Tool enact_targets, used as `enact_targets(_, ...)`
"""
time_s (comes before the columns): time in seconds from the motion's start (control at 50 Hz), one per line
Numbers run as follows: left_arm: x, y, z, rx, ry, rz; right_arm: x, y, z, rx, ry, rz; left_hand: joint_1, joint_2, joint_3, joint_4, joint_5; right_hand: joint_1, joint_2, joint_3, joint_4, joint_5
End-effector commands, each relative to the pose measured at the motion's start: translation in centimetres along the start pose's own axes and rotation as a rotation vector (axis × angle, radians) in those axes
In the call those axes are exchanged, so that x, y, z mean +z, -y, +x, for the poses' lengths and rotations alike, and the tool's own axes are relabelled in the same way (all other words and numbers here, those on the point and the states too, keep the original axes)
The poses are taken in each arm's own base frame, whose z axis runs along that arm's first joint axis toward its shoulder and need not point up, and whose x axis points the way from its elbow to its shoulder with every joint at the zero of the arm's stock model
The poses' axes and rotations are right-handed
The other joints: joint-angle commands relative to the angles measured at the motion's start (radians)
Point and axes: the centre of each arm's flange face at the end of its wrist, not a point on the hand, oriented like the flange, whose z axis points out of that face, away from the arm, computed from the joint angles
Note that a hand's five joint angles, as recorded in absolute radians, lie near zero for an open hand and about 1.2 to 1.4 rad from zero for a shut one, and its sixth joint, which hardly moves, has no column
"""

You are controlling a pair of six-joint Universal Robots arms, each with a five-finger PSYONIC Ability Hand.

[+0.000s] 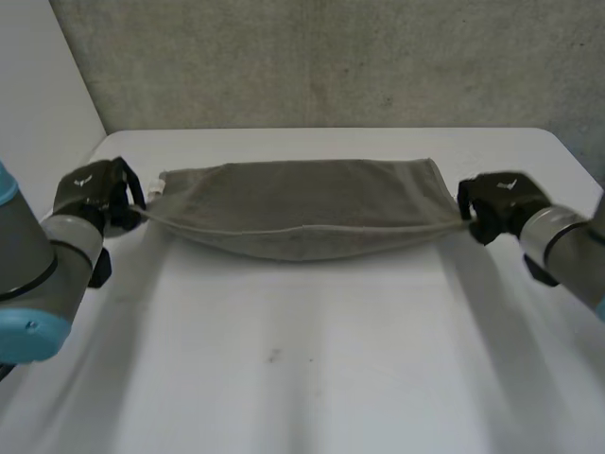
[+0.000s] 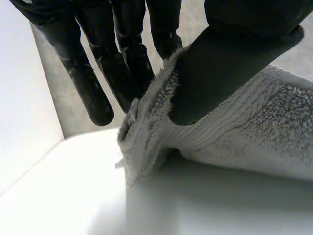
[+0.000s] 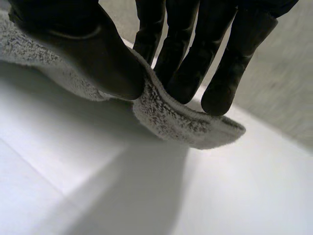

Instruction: Fold the towel.

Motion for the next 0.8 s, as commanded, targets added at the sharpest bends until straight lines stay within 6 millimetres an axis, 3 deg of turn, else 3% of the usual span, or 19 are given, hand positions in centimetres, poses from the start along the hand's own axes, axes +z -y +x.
enact_targets(0.02,-5.0,-0.8,-0.3,0.037,-0.021,-0.147,-5.6,1.8,0.2,-0.263,0.005,-0.079,0.196,0.178,0.179,0.177,0.189,0.058,0.065,0.063,0.054,0.049)
enact_targets(0.04,-6.4,-0.7,-0.6,0.064,-0.02,-0.171,-6.9,1.4,0.4,-0.296,0.02,-0.146,0.196,0.178,0.179,0.177,0.189,0.058,0.065,0.063,0.054,0.049)
enact_targets(0.06,-7.6,-0.6,-0.8,0.098,-0.029,-0.185,-6.9,1.4,0.4,-0.297,0.02,-0.146,0.196,0.178,0.179,0.177,0.189,0.058,0.065,0.063,0.054,0.049)
enact_targets(0.1,-8.7,-0.5,-1.0,0.135,-0.041,-0.189,-9.3,1.0,0.5,-0.332,0.057,-0.241,0.196,0.178,0.179,0.177,0.189,0.058,0.065,0.063,0.054,0.049)
enact_targets(0.16,-10.3,-0.6,-1.4,0.191,-0.064,-0.19,-11.0,1.0,0.4,-0.363,0.077,-0.289,0.196,0.178,0.179,0.177,0.189,0.058,0.065,0.063,0.054,0.049)
enact_targets(0.34,-10.2,-0.6,-2.6,0.206,-0.095,-0.182,-10.1,1.9,0.9,-0.401,0.05,-0.212,0.196,0.178,0.179,0.177,0.189,0.058,0.065,0.063,0.054,0.049)
enact_targets(0.38,-9.0,-0.6,-2.6,0.203,-0.114,-0.166,-8.8,1.6,1.0,-0.397,0.05,-0.198,0.196,0.178,0.179,0.177,0.189,0.058,0.065,0.063,0.054,0.049)
enact_targets(0.4,-9.0,-0.6,-2.6,0.203,-0.114,-0.166,-7.1,0.8,1.1,-0.388,0.057,-0.203,0.196,0.178,0.179,0.177,0.189,0.058,0.065,0.063,0.054,0.049)
enact_targets(0.42,-7.7,-0.8,-2.5,0.207,-0.124,-0.157,-5.4,0.4,1.4,-0.381,0.053,-0.197,0.196,0.178,0.179,0.177,0.189,0.058,0.065,0.063,0.054,0.049)
enact_targets(0.44,-6.4,-1.2,-2.4,0.211,-0.136,-0.149,-5.4,0.4,1.4,-0.381,0.053,-0.197,0.196,0.178,0.179,0.177,0.189,0.058,0.065,0.063,0.054,0.049)
enact_targets(0.48,-5.1,-1.3,-2.1,0.221,-0.149,-0.136,-2.7,0.2,1.5,-0.365,0.056,-0.176,0.196,0.178,0.179,0.177,0.189,0.058,0.065,0.063,0.054,0.049)
enact_targets(0.5,-5.1,-1.3,-2.1,0.221,-0.149,-0.136,-2.7,0.2,1.5,-0.365,0.056,-0.176,0.196,0.178,0.179,0.177,0.189,0.058,0.065,0.063,0.054,0.049)
enact_targets(0.54,-2.1,-1.8,-1.7,0.226,-0.163,-0.132,0.0,0.0,0.9,-0.365,0.074,-0.149,0.196,0.178,0.179,0.177,0.189,0.058,0.065,0.063,0.054,0.049)
enact_targets(0.56,-2.1,-1.8,-1.7,0.226,-0.163,-0.132,0.1,0.0,0.9,-0.365,0.074,-0.149,0.196,0.178,0.179,0.177,0.189,0.058,0.065,0.063,0.054,0.049)
enact_targets(0.58,-0.5,-2.3,-1.5,0.228,-0.164,-0.139,1.6,-0.1,0.7,-0.367,0.071,-0.13,0.196,0.178,0.179,0.177,0.189,0.058,0.065,0.063,0.054,0.049)
enact_targets(0.6,1.0,-2.7,-1.4,0.232,-0.161,-0.141,1.6,-0.2,0.7,-0.367,0.071,-0.129,0.196,0.178,0.179,0.177,0.189,0.058,0.065,0.063,0.054,0.049)
enact_targets(0.62,1.0,-2.7,-1.4,0.232,-0.161,-0.141,3.0,-0.3,0.7,-0.372,0.057,-0.113,0.196,0.178,0.179,0.177,0.189,0.058,0.065,0.063,0.054,0.049)
enact_targets(0.64,2.4,-2.9,-1.2,0.236,-0.156,-0.134,4.2,-0.4,0.9,-0.378,0.037,-0.098,0.196,0.178,0.179,0.177,0.189,0.058,0.065,0.063,0.054,0.049)
enact_targets(0.8,7.4,-4.0,-0.2,0.25,-0.148,-0.092,8.5,-0.7,0.5,-0.409,-0.005,-0.038,0.196,0.178,0.179,0.177,0.189,0.058,0.065,0.063,0.054,0.049)
